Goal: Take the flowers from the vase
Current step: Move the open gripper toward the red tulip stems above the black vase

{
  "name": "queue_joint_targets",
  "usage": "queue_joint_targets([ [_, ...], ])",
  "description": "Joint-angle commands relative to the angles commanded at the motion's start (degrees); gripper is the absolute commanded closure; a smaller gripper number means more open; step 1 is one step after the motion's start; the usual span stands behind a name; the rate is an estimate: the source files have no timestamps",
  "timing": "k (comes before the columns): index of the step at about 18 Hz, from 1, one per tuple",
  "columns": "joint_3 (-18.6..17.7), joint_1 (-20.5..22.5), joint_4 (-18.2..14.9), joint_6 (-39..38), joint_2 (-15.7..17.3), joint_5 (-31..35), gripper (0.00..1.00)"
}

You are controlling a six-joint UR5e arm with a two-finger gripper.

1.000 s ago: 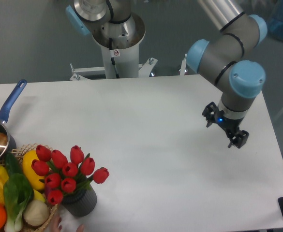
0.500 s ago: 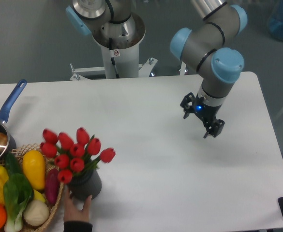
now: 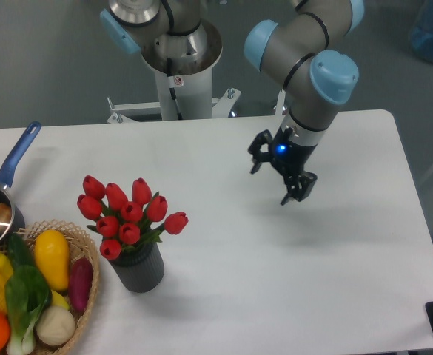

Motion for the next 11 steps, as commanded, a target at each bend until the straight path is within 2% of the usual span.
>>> queue_joint_targets([
  [4,-1.5,-2.9,-0.4,0.0,0.4,-9.2,0.00],
  [7,-1.5,-5.3,-0.4,0.1,-0.3,-13.6,0.00],
  [11,-1.6,-6.3,-0.3,0.3,-2.5,-23.5,0.00],
])
